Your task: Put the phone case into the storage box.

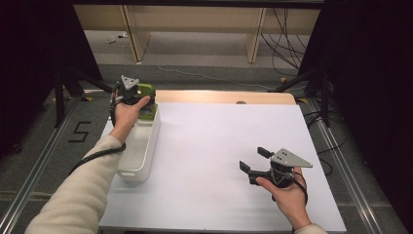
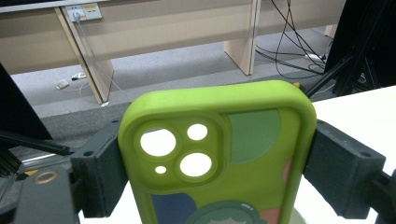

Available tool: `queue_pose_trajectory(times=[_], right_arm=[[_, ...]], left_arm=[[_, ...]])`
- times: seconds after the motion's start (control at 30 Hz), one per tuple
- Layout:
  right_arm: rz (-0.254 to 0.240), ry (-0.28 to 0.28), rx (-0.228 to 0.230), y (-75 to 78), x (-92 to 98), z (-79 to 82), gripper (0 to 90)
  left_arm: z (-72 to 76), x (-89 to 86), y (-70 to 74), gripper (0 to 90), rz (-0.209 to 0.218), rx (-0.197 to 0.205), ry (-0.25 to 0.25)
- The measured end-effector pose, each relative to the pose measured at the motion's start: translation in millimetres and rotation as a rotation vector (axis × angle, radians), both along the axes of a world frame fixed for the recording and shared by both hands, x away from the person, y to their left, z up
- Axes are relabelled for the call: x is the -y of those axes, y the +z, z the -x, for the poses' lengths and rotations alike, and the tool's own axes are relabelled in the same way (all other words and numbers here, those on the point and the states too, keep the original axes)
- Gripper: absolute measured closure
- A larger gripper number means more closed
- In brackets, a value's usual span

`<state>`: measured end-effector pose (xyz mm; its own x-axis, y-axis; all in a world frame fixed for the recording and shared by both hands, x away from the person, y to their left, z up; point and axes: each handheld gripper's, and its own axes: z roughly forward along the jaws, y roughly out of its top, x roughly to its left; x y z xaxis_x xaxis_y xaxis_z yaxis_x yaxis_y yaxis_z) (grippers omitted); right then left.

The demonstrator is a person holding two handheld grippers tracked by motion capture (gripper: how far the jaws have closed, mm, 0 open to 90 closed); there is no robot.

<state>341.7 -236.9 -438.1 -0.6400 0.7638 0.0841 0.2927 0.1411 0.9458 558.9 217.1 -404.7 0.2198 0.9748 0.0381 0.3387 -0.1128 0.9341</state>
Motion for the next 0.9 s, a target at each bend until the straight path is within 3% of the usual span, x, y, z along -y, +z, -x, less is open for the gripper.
queue_pose_trajectory(times=[0.9], right_arm=[[-0.003,0.004,-0.009,-1.0,-0.4,-0.2,15.4]], left_arm=[[-5.1,1.6,-9.2,15.1,-0.004,-0.028,0.004]])
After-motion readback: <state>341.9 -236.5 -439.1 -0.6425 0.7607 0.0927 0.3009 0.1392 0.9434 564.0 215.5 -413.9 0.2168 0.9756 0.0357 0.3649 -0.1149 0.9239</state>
